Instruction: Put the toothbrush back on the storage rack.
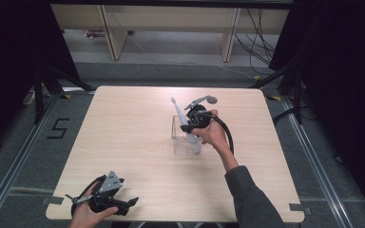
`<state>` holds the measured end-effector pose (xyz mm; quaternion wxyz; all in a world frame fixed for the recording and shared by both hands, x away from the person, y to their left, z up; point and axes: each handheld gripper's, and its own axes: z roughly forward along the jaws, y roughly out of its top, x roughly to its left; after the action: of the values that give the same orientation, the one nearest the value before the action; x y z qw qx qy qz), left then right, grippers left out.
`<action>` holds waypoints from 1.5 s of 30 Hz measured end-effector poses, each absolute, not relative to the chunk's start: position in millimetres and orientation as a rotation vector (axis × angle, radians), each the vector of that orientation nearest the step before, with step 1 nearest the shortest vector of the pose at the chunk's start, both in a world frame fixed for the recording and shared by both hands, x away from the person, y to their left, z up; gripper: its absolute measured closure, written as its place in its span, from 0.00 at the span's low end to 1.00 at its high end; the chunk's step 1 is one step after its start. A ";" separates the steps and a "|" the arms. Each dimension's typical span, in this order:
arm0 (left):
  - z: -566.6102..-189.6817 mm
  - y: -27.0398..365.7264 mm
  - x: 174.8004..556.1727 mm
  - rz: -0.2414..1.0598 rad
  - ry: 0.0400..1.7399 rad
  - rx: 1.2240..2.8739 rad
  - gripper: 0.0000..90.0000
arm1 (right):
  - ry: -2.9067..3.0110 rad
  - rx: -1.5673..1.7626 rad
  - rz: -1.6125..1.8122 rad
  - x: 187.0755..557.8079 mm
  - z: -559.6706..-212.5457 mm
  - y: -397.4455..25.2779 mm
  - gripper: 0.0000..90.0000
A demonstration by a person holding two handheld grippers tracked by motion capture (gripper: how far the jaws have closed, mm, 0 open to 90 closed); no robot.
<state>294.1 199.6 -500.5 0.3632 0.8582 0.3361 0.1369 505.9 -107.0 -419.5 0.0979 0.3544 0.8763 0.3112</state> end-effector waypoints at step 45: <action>-500.8 198.7 293.3 0.349 0.870 2.201 0.16 | 2.535 0.976 0.965 493.1 -399.6 -104.6 0.65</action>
<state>293.3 198.7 -500.8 0.3657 0.8563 0.3384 0.1358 493.1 -104.6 -399.6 0.1291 0.3358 0.8719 0.3321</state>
